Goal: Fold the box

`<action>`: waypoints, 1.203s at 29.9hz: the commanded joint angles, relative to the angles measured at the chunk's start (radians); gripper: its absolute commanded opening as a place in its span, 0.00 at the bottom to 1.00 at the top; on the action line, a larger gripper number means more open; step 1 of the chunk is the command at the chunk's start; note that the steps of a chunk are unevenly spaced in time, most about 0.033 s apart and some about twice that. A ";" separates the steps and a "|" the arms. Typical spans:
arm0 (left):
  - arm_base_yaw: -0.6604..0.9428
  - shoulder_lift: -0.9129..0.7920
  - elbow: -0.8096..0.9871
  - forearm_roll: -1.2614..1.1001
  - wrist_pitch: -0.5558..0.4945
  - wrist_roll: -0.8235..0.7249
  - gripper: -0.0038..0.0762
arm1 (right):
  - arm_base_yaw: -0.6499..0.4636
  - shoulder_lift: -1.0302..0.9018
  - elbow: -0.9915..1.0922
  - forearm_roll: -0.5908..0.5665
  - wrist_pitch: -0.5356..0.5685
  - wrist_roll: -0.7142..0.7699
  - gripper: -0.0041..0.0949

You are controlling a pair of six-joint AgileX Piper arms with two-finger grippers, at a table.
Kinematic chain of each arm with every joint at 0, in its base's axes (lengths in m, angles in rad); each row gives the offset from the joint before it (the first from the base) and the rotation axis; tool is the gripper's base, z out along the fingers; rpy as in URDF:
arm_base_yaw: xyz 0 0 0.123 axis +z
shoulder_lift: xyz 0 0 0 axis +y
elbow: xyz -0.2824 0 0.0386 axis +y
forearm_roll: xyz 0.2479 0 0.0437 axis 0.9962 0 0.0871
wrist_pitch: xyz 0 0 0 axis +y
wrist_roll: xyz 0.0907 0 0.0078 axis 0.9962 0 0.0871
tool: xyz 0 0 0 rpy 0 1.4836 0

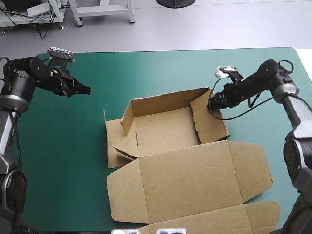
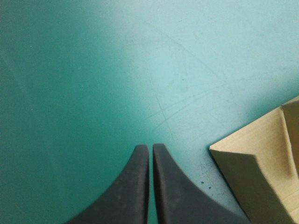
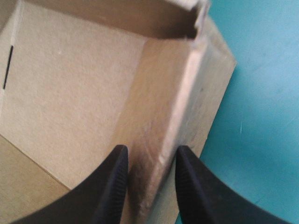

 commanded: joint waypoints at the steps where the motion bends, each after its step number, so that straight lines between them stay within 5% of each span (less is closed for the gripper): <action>1: 0.000 -0.043 -0.031 -0.016 -0.033 -0.002 0.06 | 0.000 -0.067 -0.150 0.052 0.049 0.033 0.37; 7: 0.000 -0.043 -0.031 -0.008 -0.035 -0.002 0.06 | 0.000 -0.121 -0.320 0.016 0.049 0.142 0.38; 13: 0.000 -0.043 -0.031 -0.008 -0.040 -0.002 0.06 | 0.000 -0.223 -0.303 -0.169 0.051 0.234 0.38; 25: 0.000 -0.043 -0.031 -0.016 -0.025 -0.004 0.06 | 0.023 -0.273 -0.002 -0.177 0.049 0.177 0.38; 36: 0.000 -0.043 -0.031 -0.051 -0.025 -0.004 0.06 | 0.023 -0.216 0.030 -0.137 0.047 0.144 0.38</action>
